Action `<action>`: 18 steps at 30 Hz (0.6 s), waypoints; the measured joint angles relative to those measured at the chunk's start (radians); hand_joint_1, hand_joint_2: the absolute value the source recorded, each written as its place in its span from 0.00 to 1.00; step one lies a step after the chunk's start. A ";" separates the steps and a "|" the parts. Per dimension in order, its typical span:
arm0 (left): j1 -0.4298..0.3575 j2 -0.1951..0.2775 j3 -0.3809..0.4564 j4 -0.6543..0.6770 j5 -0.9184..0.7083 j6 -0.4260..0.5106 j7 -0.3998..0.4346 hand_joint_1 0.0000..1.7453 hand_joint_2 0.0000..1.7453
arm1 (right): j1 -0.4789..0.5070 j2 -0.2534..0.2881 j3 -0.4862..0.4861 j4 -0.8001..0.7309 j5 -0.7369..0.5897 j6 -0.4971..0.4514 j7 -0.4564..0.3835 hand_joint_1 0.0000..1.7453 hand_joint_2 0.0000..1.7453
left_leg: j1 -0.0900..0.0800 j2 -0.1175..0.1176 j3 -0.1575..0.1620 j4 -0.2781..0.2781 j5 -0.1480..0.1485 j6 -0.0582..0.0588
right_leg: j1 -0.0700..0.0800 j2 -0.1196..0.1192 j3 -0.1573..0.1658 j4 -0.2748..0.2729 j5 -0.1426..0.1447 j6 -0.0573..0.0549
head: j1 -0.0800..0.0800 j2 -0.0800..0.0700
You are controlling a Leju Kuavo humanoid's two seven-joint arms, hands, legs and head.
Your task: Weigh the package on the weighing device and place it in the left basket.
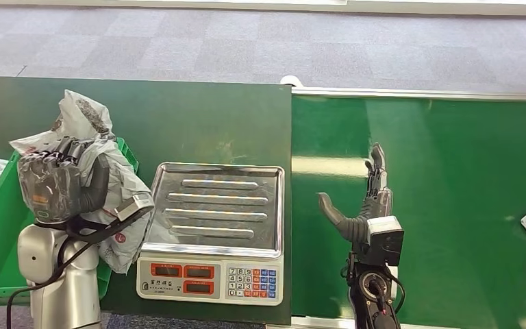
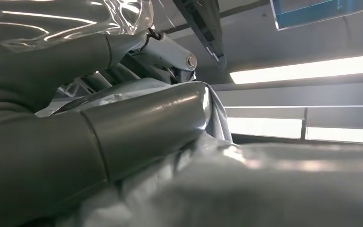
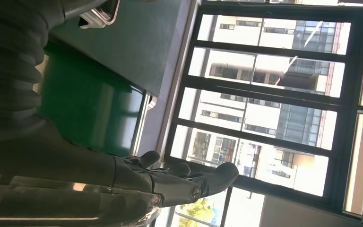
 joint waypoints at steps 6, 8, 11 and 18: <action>0.000 0.001 0.061 -0.074 0.042 0.000 0.000 1.00 0.00 | 0.001 0.000 -0.002 0.000 0.005 0.004 0.001 0.00 1.00 | 0.000 0.000 0.000 0.000 0.000 0.000 | 0.000 0.000 0.000 0.000 0.000 0.000 | 0.000 0.000; -0.001 0.005 0.088 -0.112 0.065 0.000 0.000 1.00 0.00 | 0.001 0.000 -0.002 0.000 0.006 0.006 0.001 0.00 1.00 | 0.000 0.000 0.000 0.000 0.000 0.000 | 0.000 0.000 -0.001 0.000 0.000 0.000 | 0.000 0.000; -0.004 0.010 0.134 -0.157 0.065 0.000 0.000 1.00 0.00 | 0.001 0.000 -0.003 0.000 0.006 0.006 0.001 0.00 1.00 | 0.000 0.000 0.000 0.000 0.000 0.000 | 0.000 0.000 -0.001 0.000 0.000 0.000 | 0.000 0.000; -0.008 0.012 0.228 -0.158 -0.067 0.000 0.066 1.00 0.00 | 0.009 -0.001 -0.006 -0.002 0.020 0.021 0.000 0.00 1.00 | 0.000 0.000 0.000 0.000 0.000 0.000 | 0.000 0.000 -0.001 0.000 0.000 0.000 | 0.000 0.000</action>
